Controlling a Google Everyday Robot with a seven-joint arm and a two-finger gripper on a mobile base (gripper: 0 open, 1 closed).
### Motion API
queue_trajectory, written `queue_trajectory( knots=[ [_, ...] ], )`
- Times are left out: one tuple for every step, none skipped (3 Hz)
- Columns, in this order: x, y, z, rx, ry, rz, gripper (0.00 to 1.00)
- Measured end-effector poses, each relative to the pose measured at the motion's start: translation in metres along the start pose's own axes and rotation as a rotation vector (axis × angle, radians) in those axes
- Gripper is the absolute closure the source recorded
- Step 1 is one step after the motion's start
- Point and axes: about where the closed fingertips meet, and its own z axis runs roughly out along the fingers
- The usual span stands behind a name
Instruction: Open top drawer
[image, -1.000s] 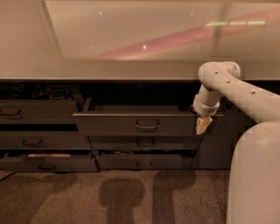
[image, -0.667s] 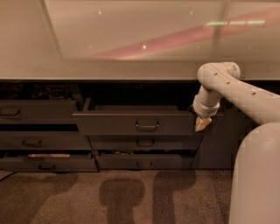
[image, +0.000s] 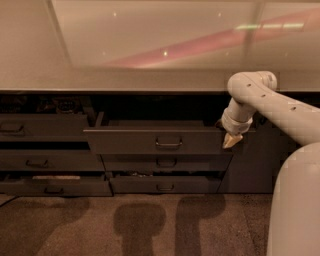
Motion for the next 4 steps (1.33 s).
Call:
queue_trajectory(
  knots=[
    [-0.0002,0.0058,0.0018,0.0,-0.003,-0.007,1.0],
    [-0.0016,0.0071,0.001,-0.001,-0.003,-0.007,1.0],
    [-0.0031,0.0136,0.0008,-0.002,-0.006,-0.013,1.0],
    [-0.0041,0.0146,0.0005,-0.002,-0.006,-0.013,1.0]
  ],
)
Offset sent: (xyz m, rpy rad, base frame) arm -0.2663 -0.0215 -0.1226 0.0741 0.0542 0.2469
